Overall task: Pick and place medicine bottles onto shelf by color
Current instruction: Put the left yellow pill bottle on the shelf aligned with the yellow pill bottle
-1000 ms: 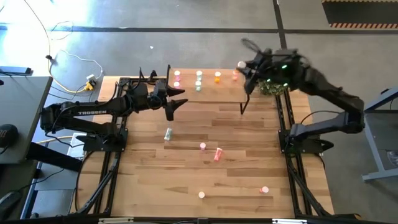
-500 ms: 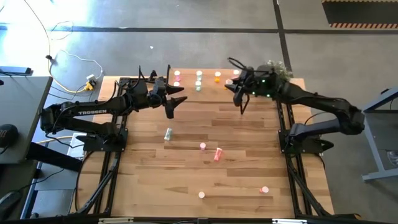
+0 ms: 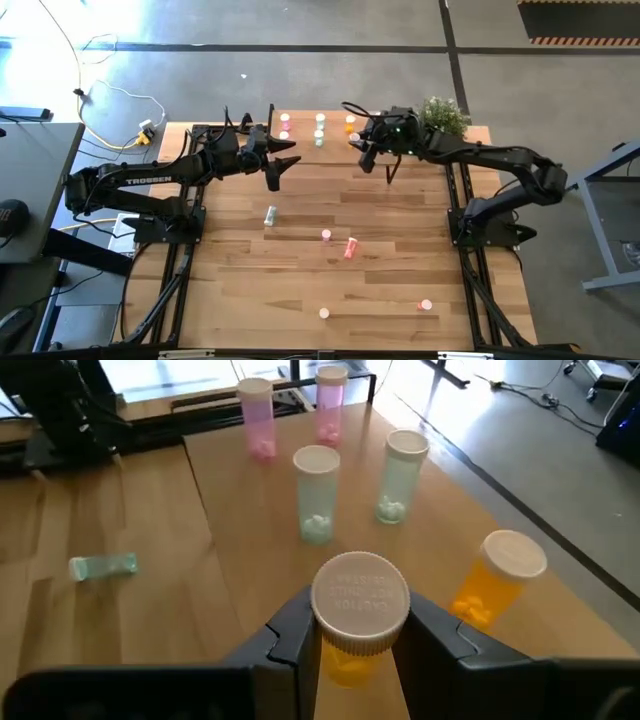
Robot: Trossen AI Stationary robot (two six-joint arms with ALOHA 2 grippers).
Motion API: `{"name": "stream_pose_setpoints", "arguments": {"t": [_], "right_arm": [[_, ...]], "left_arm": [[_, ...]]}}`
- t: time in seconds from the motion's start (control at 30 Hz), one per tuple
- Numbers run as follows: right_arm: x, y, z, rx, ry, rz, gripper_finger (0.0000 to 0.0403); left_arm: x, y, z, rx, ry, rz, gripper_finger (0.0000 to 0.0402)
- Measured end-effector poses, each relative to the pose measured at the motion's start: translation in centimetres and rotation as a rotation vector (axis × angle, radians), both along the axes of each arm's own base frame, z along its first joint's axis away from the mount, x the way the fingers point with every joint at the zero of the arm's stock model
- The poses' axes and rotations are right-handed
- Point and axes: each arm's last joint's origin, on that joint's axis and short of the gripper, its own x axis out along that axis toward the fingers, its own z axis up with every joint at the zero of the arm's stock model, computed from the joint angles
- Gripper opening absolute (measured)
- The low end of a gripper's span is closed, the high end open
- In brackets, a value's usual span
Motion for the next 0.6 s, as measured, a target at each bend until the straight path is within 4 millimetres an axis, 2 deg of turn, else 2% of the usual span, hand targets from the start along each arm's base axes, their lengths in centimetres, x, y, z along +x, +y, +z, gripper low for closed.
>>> {"name": "stream_pose_setpoints", "arguments": {"t": [0.3, 0.6], "right_arm": [[1.0, -0.8, -1.3, 0.008, 0.011, 0.014, 0.0092], [0.5, -1.7, -1.3, -0.029, 0.027, 0.0, 0.0092]], "left_arm": [[0.0, 0.0, -0.2, -0.008, 0.02, 0.012, 0.0225], [-0.1, 0.0, -0.3, -0.013, 0.033, 0.023, 0.0225]]}}
